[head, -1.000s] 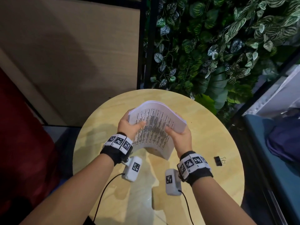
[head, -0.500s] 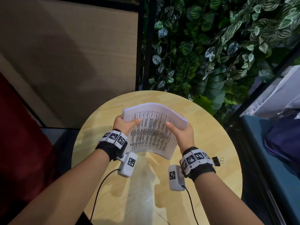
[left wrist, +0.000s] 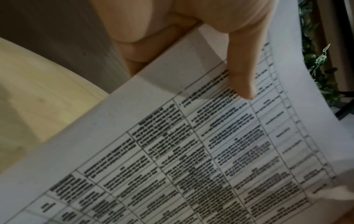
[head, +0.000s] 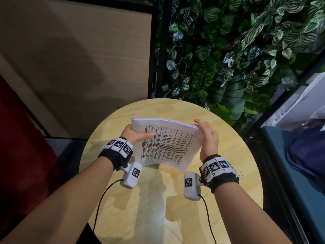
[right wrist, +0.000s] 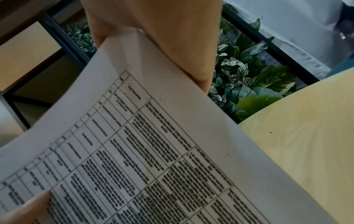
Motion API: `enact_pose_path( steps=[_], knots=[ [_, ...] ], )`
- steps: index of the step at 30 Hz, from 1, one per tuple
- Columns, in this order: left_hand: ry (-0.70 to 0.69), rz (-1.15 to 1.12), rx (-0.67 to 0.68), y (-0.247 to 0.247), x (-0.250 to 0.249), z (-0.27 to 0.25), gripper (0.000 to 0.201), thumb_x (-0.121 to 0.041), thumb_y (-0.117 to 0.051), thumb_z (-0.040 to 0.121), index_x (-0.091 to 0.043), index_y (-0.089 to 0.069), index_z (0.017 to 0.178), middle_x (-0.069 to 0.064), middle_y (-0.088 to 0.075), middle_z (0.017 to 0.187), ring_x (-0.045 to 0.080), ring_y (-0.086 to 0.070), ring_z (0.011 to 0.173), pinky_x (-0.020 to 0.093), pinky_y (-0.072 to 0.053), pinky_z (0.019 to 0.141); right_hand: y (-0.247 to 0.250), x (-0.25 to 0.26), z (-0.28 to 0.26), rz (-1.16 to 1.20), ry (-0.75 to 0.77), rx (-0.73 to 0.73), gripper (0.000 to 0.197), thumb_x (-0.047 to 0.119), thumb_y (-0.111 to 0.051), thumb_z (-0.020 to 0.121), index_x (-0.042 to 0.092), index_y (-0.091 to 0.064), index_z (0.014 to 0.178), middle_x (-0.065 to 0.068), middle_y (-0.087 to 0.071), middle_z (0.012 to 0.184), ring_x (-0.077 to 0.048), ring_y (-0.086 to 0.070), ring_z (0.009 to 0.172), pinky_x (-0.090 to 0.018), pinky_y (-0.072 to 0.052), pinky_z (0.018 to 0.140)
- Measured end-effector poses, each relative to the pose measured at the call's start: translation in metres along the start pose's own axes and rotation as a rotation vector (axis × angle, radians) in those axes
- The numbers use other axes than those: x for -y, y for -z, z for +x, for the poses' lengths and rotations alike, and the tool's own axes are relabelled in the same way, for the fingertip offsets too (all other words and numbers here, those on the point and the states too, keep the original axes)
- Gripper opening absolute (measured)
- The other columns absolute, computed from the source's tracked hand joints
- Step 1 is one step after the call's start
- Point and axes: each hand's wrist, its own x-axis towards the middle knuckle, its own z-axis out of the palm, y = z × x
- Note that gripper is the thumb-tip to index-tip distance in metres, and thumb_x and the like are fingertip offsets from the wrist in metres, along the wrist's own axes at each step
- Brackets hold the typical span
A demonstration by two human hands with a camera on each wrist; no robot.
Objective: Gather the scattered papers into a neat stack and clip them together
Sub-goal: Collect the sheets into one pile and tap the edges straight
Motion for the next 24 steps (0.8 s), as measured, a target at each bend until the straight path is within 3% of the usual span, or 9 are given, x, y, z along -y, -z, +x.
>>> enact_pose_path(
  steps=[4,6,8,13,15,17,20,22,24],
  knots=[
    [0.017,0.022,0.047,0.002,-0.001,-0.003,0.021,-0.016,-0.079,0.068,-0.021,-0.064,0.082,0.009,-0.066,0.102,0.027,-0.061,0.107,0.042,-0.046,0.099,0.004,0.000,0.006,-0.043,0.034,0.013,0.030,0.051,-0.057,0.070,0.027,-0.070,0.082,0.007,-0.066,0.085,-0.013,-0.057,0.081,-0.029,-0.041,0.074],
    [0.019,0.015,0.069,0.004,-0.002,-0.005,0.023,-0.022,-0.080,0.066,-0.022,-0.065,0.084,0.012,-0.068,0.108,0.027,-0.061,0.109,0.046,-0.044,0.102,0.010,-0.001,0.008,-0.036,0.066,0.102,0.043,0.062,-0.062,0.062,0.030,-0.067,0.091,0.006,-0.067,0.087,-0.012,-0.060,0.078,-0.024,-0.047,0.067],
    [0.009,0.019,0.097,0.006,-0.002,-0.004,0.028,-0.029,-0.081,0.061,-0.022,-0.067,0.085,0.014,-0.068,0.111,0.028,-0.062,0.108,0.048,-0.044,0.102,0.015,-0.003,0.008,-0.052,0.080,0.193,0.052,0.056,-0.071,0.054,0.030,-0.062,0.098,0.003,-0.067,0.090,-0.007,-0.064,0.074,-0.019,-0.050,0.063],
    [0.041,0.074,0.189,0.011,-0.007,-0.001,0.020,-0.005,-0.075,0.072,-0.020,-0.065,0.082,0.001,-0.068,0.088,0.022,-0.061,0.097,0.043,-0.042,0.103,0.022,-0.012,0.013,-0.083,-0.028,0.251,0.063,0.013,-0.084,0.061,0.033,-0.054,0.113,-0.004,-0.069,0.109,-0.015,-0.067,0.093,-0.026,-0.052,0.080],
    [0.042,0.094,0.239,0.011,-0.012,-0.002,0.022,-0.004,-0.072,0.075,-0.024,-0.062,0.079,-0.006,-0.064,0.083,0.017,-0.059,0.088,0.035,-0.041,0.100,0.025,-0.008,0.019,-0.129,-0.054,0.316,0.060,0.016,-0.085,0.060,0.028,-0.060,0.113,0.001,-0.071,0.105,-0.012,-0.067,0.093,-0.024,-0.051,0.082],
    [0.049,0.108,0.259,0.012,-0.019,-0.006,0.022,-0.007,-0.070,0.078,-0.026,-0.061,0.082,-0.009,-0.061,0.081,0.010,-0.058,0.083,0.029,-0.038,0.095,0.025,-0.003,0.023,-0.160,-0.056,0.331,0.047,0.028,-0.087,0.052,0.018,-0.071,0.095,0.003,-0.075,0.087,-0.009,-0.068,0.080,-0.025,-0.051,0.076],
    [0.016,0.095,0.245,0.012,-0.021,-0.007,0.021,-0.022,-0.078,0.069,-0.025,-0.066,0.086,-0.002,-0.068,0.091,0.022,-0.063,0.102,0.042,-0.040,0.106,0.020,0.000,0.025,-0.149,-0.041,0.318,0.034,0.033,-0.081,0.053,0.016,-0.075,0.081,0.001,-0.074,0.076,-0.014,-0.068,0.076,-0.032,-0.051,0.076],
    [-0.037,0.050,0.201,0.012,-0.015,-0.003,0.053,-0.051,-0.085,0.043,-0.025,-0.068,0.086,0.007,-0.071,0.102,0.025,-0.063,0.106,0.047,-0.043,0.103,0.018,0.002,0.024,-0.114,-0.011,0.316,0.025,0.024,-0.079,0.063,0.014,-0.073,0.085,-0.004,-0.073,0.081,-0.017,-0.067,0.080,-0.032,-0.053,0.076],
    [-0.072,0.027,0.157,0.011,-0.011,0.002,0.074,-0.066,-0.080,0.026,-0.024,-0.069,0.086,0.013,-0.070,0.108,0.027,-0.064,0.106,0.045,-0.046,0.100,0.017,0.006,0.022,-0.080,0.021,0.316,0.015,0.012,-0.073,0.072,0.011,-0.072,0.087,-0.008,-0.071,0.085,-0.019,-0.066,0.081,-0.031,-0.054,0.076]
  ],
)
